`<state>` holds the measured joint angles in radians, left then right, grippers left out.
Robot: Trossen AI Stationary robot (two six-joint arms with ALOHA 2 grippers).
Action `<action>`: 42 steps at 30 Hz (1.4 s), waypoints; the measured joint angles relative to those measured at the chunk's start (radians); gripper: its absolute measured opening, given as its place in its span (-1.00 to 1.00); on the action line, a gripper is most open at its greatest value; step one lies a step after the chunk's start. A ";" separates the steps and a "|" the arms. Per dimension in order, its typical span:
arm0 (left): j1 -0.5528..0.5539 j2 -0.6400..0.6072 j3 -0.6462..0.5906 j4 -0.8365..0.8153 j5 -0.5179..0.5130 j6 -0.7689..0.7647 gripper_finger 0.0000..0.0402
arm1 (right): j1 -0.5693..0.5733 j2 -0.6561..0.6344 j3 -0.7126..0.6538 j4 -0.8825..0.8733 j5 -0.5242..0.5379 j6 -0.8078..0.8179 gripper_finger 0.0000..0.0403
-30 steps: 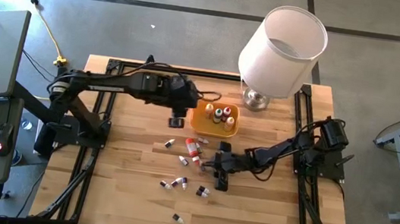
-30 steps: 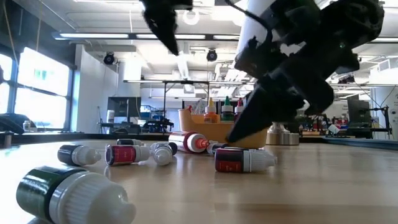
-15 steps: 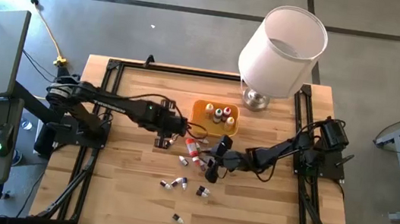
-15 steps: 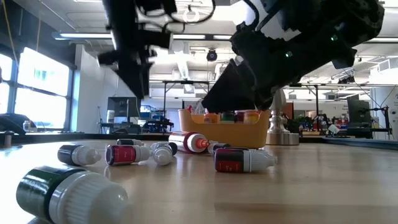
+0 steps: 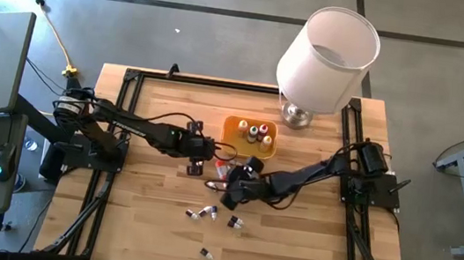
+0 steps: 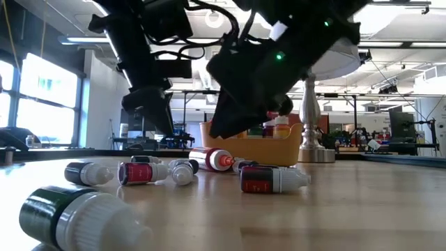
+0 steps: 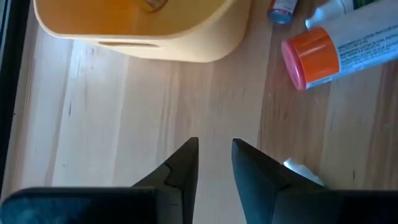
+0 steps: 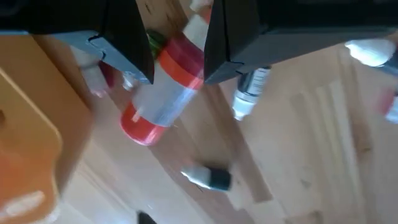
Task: Pick & Place food coloring
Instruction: Put the large orange food coloring bottle into the yellow container
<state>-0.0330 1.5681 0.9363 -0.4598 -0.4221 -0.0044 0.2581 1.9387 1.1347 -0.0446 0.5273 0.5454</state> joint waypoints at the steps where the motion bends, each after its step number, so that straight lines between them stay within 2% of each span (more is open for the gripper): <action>1: 0.000 0.000 0.000 0.006 0.000 0.000 -0.55 | 0.000 0.000 0.016 -0.040 -0.004 0.031 -0.34; 8: 0.000 0.000 0.000 0.036 0.018 -0.028 -0.55 | 0.000 0.014 0.035 -0.049 -0.072 0.136 -0.34; 15: 0.000 0.000 0.000 0.054 0.027 -0.027 -0.55 | 0.000 0.070 0.034 -0.047 -0.096 0.156 -0.34; 20: 0.000 0.000 0.000 0.058 0.054 -0.027 -0.55 | -0.003 0.078 0.034 -0.049 -0.073 0.155 -0.34; 27: 0.000 0.000 0.000 0.069 0.063 -0.027 -0.55 | -0.013 0.078 0.034 -0.049 -0.069 0.016 -0.34; 35: 0.000 0.000 0.000 0.068 0.200 -0.078 -0.55 | -0.014 0.078 0.034 -0.048 -0.071 -0.070 -0.34; 42: 0.000 0.000 -0.031 0.071 0.234 -0.074 -0.55 | -0.014 0.078 0.034 -0.048 -0.089 -0.144 -0.34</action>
<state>-0.0334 1.5681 0.9049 -0.3889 -0.1884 -0.0786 0.2443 2.0171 1.1683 -0.0925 0.4383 0.4014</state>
